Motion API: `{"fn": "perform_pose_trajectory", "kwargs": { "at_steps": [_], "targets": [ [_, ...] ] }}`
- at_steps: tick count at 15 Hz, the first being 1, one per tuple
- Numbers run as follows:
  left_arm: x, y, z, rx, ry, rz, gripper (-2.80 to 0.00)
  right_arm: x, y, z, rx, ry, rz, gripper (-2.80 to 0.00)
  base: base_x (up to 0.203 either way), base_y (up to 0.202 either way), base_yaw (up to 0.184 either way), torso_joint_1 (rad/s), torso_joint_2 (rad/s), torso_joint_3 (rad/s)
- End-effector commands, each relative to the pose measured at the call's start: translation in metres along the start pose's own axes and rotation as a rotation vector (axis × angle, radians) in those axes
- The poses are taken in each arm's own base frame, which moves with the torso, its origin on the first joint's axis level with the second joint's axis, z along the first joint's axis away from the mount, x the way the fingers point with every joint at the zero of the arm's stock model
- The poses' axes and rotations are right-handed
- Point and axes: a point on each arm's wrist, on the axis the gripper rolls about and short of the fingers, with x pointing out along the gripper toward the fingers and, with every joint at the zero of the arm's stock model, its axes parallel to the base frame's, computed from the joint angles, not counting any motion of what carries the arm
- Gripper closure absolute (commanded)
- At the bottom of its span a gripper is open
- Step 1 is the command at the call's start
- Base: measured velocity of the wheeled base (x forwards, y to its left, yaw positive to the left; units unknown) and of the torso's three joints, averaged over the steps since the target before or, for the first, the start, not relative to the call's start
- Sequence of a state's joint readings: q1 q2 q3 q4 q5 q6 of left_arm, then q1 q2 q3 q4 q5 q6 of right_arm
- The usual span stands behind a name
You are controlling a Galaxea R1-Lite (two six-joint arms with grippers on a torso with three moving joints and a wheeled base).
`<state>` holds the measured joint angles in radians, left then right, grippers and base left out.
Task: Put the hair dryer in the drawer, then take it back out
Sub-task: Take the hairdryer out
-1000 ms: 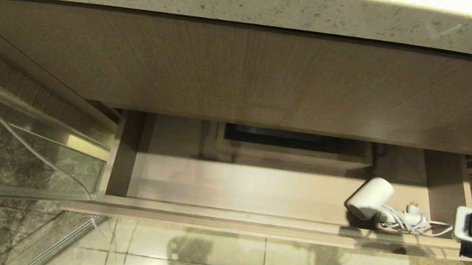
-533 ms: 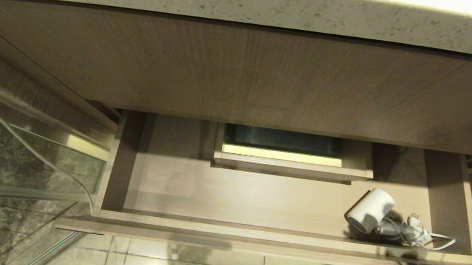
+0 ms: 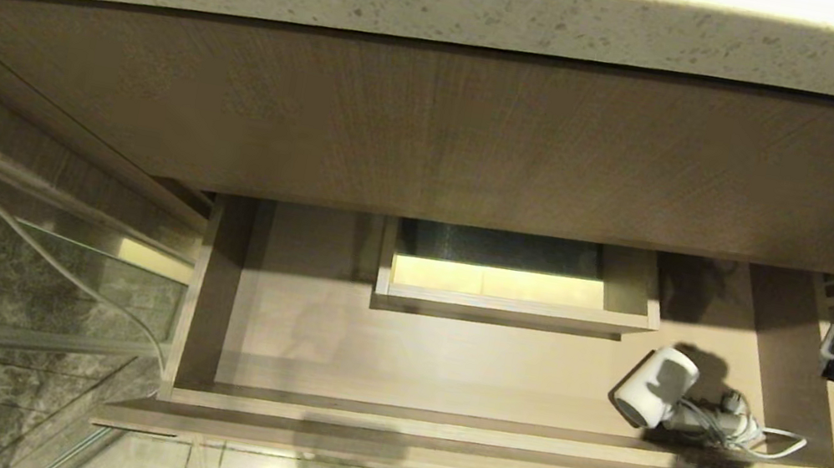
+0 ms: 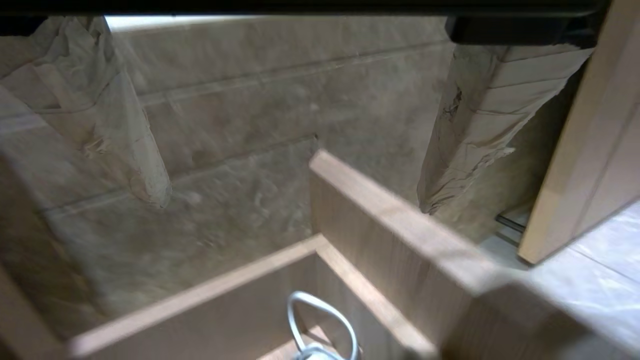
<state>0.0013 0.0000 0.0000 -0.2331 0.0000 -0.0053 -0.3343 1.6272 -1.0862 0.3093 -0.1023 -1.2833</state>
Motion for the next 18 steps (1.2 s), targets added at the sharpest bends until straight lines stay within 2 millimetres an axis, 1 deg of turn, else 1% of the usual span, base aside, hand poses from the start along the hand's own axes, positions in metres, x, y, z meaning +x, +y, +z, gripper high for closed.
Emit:
{"fn": "perform_pose_trajectory", "kwargs": {
  "at_steps": [1,4,5,7,11,13,16,18],
  "targets": [
    [0.001,0.0,-0.011,0.001,0.038,0.0,0.0,0.035,-0.003,0.007,0.006,0.016,0.066,-2.8,0.0,0.0,0.0,0.0,0.0,0.0],
    [0.001,0.0,-0.011,-0.001,0.038,0.0,0.0,0.062,-0.02,0.019,0.052,0.012,0.065,-2.8,0.0,0.0,0.0,0.0,0.0,0.0],
    [0.001,0.0,-0.011,-0.001,0.038,0.0,0.0,0.067,-0.026,0.022,0.066,0.009,0.056,-2.8,0.0,0.0,0.0,0.0,0.0,0.0],
    [0.001,0.0,-0.011,-0.001,0.038,0.0,0.0,0.079,-0.03,0.024,0.073,0.009,0.063,-2.8,0.0,0.0,0.0,0.0,0.0,0.0],
    [0.001,0.0,-0.011,-0.001,0.038,0.0,0.0,0.082,-0.023,0.025,0.06,0.014,0.093,-2.8,0.0,0.0,0.0,0.0,0.0,0.0],
    [0.001,0.0,-0.011,-0.001,0.038,0.0,0.0,0.087,-0.018,0.025,0.058,0.026,0.127,-2.8,0.0,0.0,0.0,0.0,0.0,0.0],
    [0.001,0.0,-0.011,-0.001,0.038,0.0,0.0,0.106,-0.012,0.028,0.069,0.043,0.179,-2.8,0.0,0.0,0.0,0.0,0.0,0.0],
    [0.001,0.0,-0.011,-0.001,0.038,0.0,0.0,0.124,-0.005,0.029,0.071,0.057,0.226,-2.8,0.0,0.0,0.0,0.0,0.0,0.0]
  ]
}}
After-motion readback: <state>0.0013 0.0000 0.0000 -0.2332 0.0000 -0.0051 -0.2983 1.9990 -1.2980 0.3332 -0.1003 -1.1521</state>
